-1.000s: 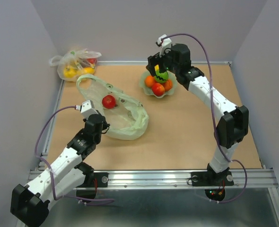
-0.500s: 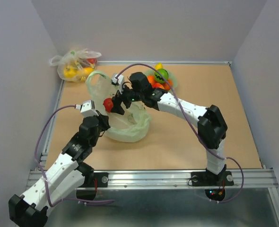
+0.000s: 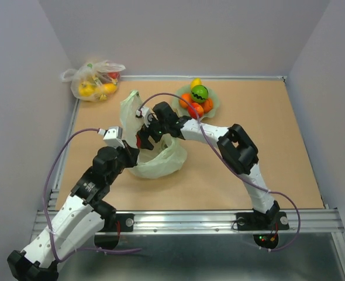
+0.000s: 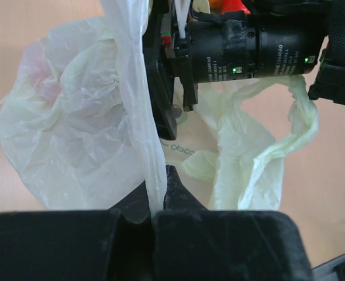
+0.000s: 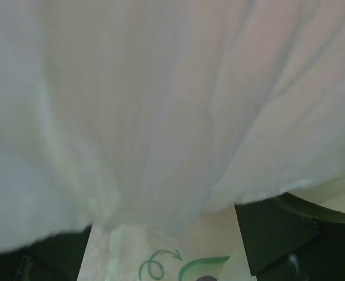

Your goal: Untie the knot of the plastic bag and take out the fruit

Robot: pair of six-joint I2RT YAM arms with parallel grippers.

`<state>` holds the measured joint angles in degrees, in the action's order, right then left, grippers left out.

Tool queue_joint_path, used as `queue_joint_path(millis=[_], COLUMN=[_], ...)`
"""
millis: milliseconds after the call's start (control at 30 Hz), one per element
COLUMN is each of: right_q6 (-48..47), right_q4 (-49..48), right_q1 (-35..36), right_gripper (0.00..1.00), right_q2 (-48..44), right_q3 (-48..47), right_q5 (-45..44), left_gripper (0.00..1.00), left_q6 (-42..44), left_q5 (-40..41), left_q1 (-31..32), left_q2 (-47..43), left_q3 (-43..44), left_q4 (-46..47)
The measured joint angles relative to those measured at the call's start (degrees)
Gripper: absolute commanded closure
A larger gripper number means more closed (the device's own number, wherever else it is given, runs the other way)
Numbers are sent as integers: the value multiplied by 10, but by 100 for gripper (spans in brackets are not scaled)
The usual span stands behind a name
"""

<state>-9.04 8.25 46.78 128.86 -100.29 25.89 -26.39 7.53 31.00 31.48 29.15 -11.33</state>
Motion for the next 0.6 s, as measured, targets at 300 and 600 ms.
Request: queue_joint_path(millis=[300,600], right_q6=[6,-13], right_q4=[-14,-25], right_q1=[0,0], right_gripper=[4,4], right_q2=[-7,-205], right_q3=[10,161], right_q5=[-14,-90], left_gripper=[100,100], left_q6=[50,87], left_q5=[-53,-112], left_q1=[0,39], left_q2=[91,91], left_q3=[53,158], left_q4=[5,43])
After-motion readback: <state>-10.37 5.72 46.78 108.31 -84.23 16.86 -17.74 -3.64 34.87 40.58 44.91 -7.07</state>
